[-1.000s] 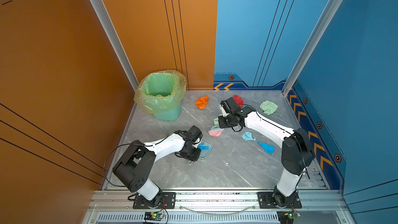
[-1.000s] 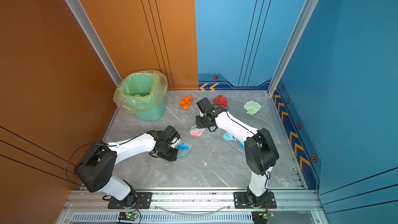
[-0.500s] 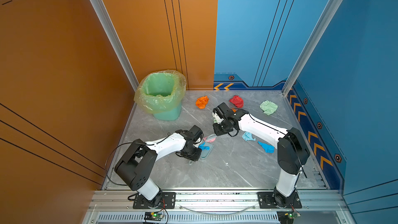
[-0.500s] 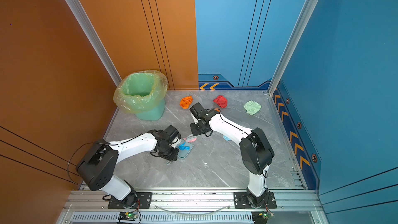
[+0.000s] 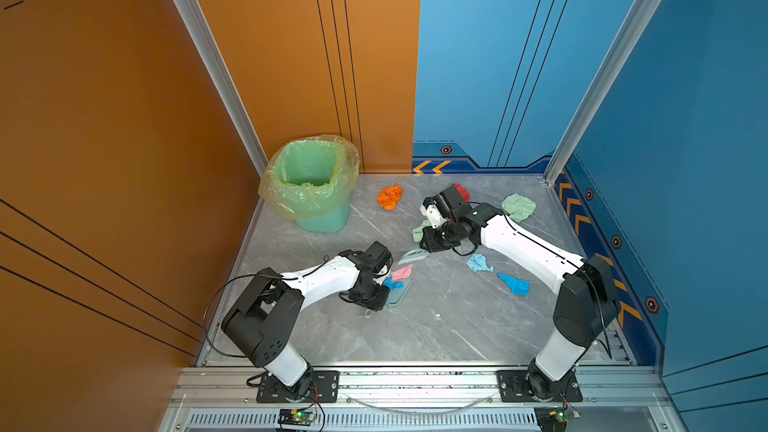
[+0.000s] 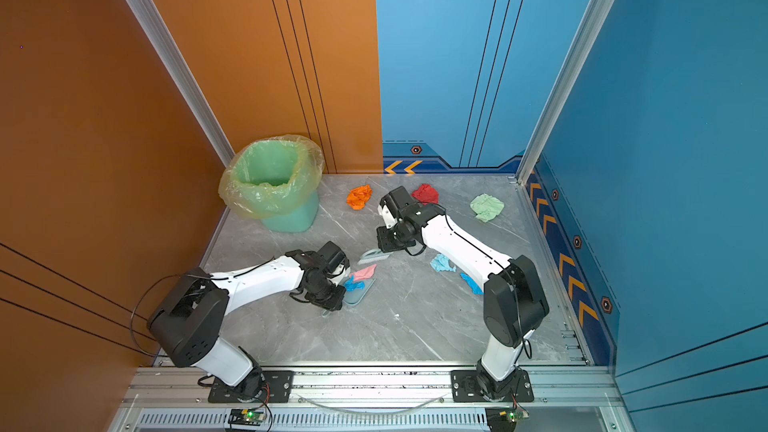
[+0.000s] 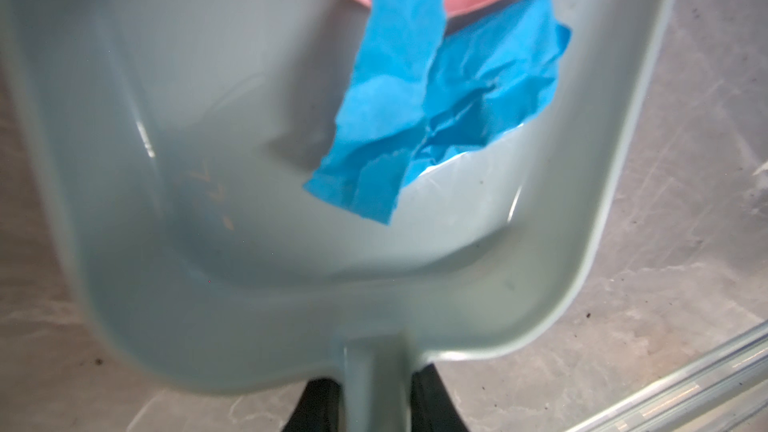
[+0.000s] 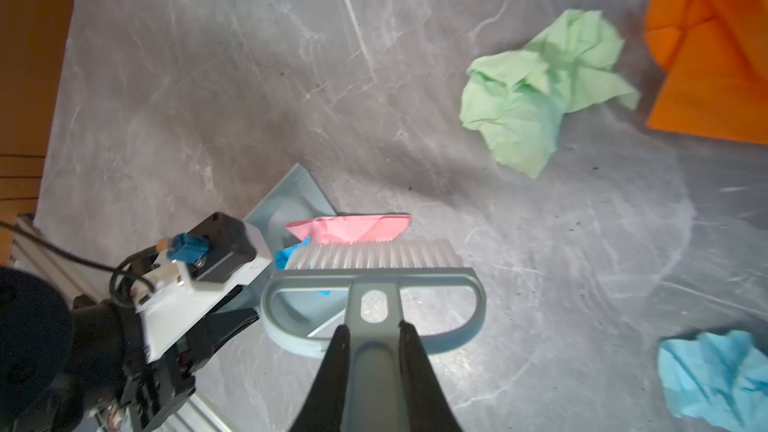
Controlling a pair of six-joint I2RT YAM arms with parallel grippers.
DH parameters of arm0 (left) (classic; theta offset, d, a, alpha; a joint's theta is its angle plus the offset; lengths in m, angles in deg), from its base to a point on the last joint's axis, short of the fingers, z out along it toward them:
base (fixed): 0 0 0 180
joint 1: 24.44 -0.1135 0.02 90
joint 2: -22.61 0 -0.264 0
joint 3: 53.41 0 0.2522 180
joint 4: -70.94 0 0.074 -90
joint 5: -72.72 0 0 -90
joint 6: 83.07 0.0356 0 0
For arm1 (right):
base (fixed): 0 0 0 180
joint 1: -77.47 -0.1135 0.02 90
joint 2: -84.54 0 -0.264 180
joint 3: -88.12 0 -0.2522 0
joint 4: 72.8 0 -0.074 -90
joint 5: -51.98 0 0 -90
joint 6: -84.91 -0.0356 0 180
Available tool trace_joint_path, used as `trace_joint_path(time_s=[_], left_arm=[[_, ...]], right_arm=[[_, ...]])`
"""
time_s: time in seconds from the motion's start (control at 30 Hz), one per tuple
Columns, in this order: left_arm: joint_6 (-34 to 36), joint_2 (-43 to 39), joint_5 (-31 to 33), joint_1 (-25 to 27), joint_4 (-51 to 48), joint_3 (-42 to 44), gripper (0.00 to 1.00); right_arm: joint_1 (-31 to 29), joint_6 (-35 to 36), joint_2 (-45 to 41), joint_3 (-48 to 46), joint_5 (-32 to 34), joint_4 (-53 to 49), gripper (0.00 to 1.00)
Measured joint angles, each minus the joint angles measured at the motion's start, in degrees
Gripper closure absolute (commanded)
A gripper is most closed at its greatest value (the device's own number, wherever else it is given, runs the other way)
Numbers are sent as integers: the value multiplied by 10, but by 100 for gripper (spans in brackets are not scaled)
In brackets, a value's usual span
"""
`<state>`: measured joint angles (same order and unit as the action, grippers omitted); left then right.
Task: Sweep away the paper scraps from the table
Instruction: 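Sweep the pink scrap into the dustpan with the right gripper's brush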
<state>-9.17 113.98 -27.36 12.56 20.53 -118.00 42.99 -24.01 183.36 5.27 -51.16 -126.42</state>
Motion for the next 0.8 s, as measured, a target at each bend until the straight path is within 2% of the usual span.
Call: trace_joint_path(time_s=[0.27, 0.4, 0.57, 0.8], left_arm=[[0, 3, 0, 6, 1, -3, 100], [0, 4, 0, 7, 1, -4, 100], [0, 9, 0, 7, -2, -10, 100], [0, 15, 0, 10, -3, -15, 100]], right_arm=[[-25, 1, 34, 0, 124, 4, 100], [-47, 9, 66, 3, 158, 2, 100], [-78, 17, 66, 7, 161, -4, 100], [-92, 26, 40, -6, 113, -13, 100]])
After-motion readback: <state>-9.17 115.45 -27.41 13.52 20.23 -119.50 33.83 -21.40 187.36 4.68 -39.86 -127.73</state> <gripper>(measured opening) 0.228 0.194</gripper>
